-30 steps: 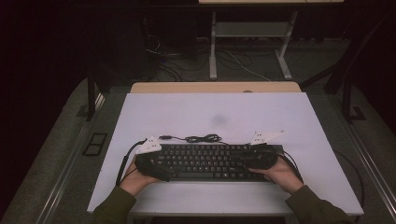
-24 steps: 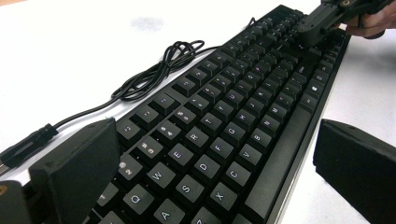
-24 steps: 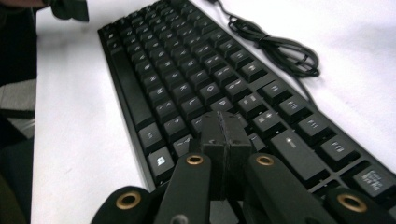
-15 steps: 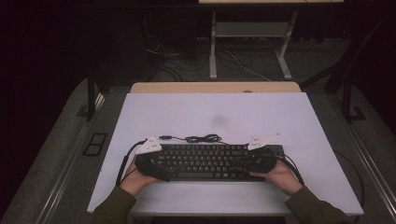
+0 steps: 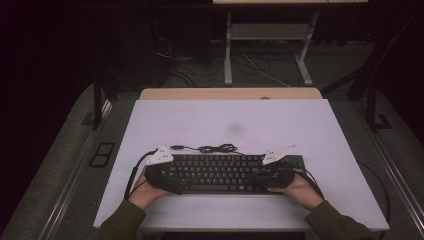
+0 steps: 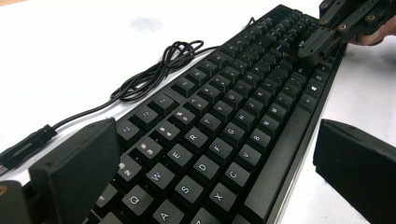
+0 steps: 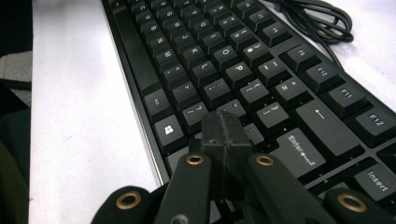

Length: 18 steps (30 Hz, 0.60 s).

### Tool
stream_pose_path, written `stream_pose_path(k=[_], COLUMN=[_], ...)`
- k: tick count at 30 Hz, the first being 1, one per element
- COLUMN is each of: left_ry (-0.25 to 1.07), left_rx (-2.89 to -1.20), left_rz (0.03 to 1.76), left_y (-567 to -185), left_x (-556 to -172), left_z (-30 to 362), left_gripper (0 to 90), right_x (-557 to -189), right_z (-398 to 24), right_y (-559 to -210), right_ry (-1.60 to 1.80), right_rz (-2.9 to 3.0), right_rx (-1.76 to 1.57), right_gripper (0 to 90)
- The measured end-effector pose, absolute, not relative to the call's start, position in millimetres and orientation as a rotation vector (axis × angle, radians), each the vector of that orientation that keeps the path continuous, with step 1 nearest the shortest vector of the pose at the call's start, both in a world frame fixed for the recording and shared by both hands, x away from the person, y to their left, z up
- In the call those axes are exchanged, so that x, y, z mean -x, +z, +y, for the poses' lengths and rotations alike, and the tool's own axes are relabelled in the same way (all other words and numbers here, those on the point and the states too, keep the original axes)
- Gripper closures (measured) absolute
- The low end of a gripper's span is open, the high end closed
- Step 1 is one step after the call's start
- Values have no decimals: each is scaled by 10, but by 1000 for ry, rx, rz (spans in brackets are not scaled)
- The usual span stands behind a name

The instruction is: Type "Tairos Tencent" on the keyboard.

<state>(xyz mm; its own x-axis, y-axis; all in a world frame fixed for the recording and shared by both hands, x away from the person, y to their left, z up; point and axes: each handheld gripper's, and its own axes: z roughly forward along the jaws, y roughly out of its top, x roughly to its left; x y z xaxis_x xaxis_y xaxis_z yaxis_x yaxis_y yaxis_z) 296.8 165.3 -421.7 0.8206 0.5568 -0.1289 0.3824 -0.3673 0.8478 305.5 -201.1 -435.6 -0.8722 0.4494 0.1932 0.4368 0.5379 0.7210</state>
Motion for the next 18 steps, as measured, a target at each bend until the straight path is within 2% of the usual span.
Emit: stream_pose_path(k=[12, 17, 18], left_ry=[217, 238, 238], left_rx=[-2006, -2017, -2012], left_rz=[690, 684, 694], left_y=[-4215, -4209, -4205], left_x=[-2989, -3045, -3055], left_z=[1610, 1543, 1525], left_gripper=[0, 65, 122], right_x=[-3055, -3055, -3056], right_z=[-1998, -1999, -1999], right_y=[-4388, -4389, -4389], right_ry=[1258, 1258, 1258], right_rz=[2752, 2752, 2752], right_rx=[-789, -790, -791], right_gripper=[892, 892, 892])
